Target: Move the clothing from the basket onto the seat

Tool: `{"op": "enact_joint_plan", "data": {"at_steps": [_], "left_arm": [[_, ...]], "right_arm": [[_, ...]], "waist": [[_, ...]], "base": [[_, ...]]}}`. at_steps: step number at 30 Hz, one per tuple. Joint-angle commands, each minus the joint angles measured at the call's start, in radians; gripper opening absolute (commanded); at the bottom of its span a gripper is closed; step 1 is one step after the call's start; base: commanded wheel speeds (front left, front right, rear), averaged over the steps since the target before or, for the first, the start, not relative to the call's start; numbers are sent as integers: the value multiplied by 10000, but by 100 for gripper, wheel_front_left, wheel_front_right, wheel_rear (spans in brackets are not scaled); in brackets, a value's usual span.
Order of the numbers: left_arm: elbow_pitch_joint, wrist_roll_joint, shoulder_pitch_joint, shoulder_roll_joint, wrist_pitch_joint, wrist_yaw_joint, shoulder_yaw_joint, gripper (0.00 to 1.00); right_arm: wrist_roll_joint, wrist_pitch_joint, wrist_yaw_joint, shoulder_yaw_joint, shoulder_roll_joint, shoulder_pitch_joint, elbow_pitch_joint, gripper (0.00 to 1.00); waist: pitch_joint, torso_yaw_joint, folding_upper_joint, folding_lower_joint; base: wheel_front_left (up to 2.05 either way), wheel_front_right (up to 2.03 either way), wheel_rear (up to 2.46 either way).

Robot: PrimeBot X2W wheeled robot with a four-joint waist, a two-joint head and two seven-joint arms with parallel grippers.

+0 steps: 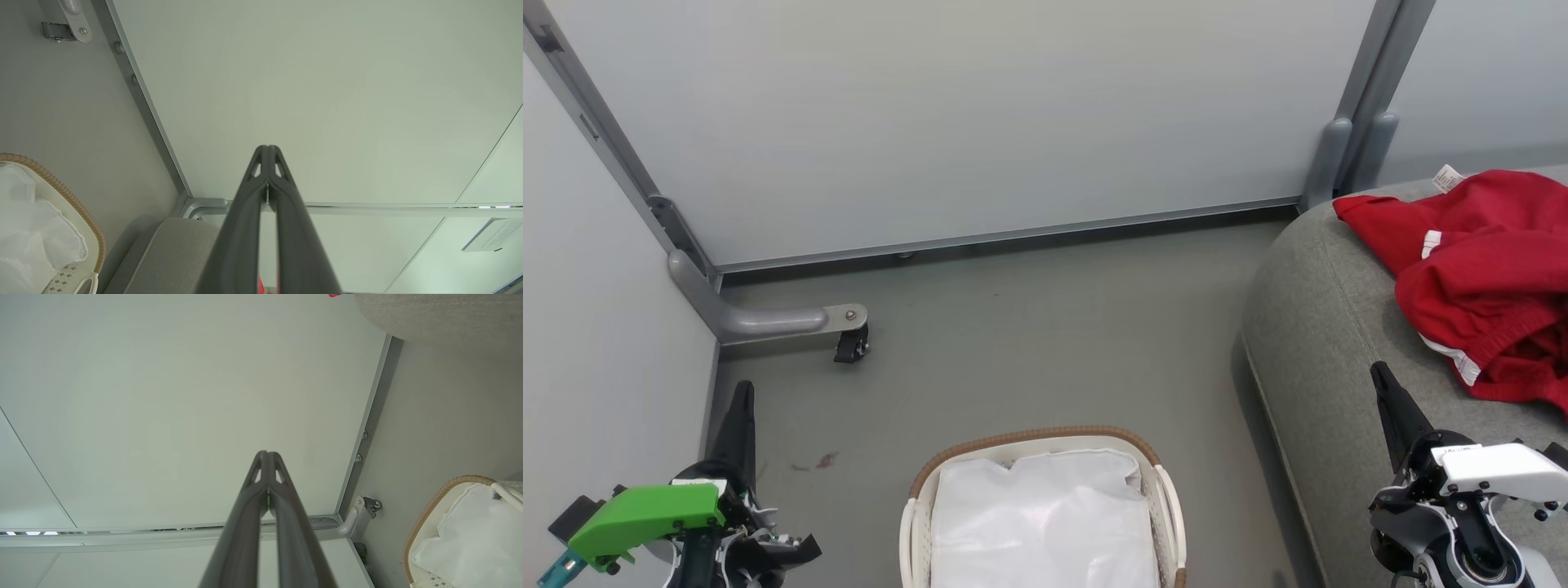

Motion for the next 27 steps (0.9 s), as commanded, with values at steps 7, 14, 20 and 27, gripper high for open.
{"op": "enact_joint_plan", "data": {"at_steps": [7, 14, 20, 27], "left_arm": [[-14, -31, -108, 69, 40, -38, 22, 0], [-15, -31, -108, 69, 40, -38, 22, 0], [-15, -31, -107, 69, 40, -38, 22, 0], [-14, -31, -107, 69, 39, -38, 21, 0]], "right_arm": [[30, 31, -3, -22, -63, 108, -33, 0], [30, 31, -3, -21, -63, 108, -33, 0], [30, 31, -3, -21, -63, 108, -33, 0], [31, 31, -3, -21, -64, 108, -33, 0]], "waist": [[0, 0, 0, 0], [0, 0, 0, 0], [0, 0, 0, 0], [0, 0, 0, 0]], "base": [[0, 0, 0], [0, 0, 0], [0, 0, 0], [0, 0, 0]]}}
